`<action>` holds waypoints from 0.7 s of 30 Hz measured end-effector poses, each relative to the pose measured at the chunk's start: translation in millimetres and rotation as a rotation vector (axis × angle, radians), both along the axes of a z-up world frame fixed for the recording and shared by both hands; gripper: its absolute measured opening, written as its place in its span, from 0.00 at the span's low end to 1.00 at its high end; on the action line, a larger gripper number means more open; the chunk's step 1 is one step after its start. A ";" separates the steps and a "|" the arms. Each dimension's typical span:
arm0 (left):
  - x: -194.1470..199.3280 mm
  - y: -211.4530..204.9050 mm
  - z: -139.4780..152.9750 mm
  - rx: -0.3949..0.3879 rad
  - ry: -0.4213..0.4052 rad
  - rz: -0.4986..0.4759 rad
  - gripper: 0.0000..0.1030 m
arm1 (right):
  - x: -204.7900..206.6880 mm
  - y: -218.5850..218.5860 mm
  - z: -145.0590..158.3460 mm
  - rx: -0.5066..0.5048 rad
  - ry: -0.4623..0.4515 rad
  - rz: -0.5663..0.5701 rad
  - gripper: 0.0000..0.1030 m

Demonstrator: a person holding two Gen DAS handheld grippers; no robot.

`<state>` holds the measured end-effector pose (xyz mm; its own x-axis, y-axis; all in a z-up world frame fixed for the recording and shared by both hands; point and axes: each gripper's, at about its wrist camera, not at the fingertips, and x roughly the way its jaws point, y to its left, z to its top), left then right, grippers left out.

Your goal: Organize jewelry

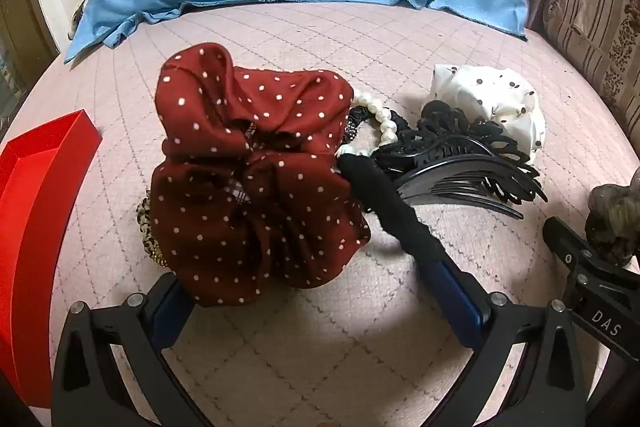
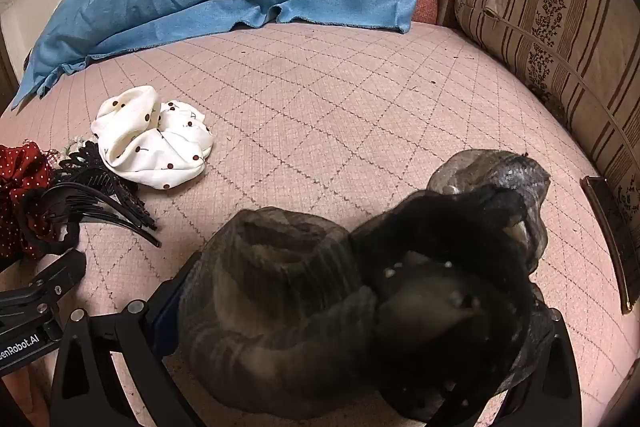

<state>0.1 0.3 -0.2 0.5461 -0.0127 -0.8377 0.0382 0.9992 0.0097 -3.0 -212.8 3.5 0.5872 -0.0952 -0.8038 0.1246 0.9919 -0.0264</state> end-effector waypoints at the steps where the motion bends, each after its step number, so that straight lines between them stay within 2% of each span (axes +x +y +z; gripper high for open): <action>1: 0.0 0.1 -0.1 0.003 -0.001 0.000 1.00 | -0.1 0.2 0.0 -0.002 -0.005 0.000 1.00; 5: -0.8 -1.4 1.2 0.022 -0.008 -0.003 1.00 | -0.2 0.7 0.1 0.000 -0.010 0.000 1.00; 9: -3.1 3.4 0.8 -0.006 -0.012 -0.002 1.00 | -0.8 1.3 0.4 0.001 -0.010 -0.001 1.00; 21: -2.4 -3.2 2.0 0.027 -0.013 0.006 1.00 | -0.2 2.8 -0.2 0.001 -0.009 0.000 1.00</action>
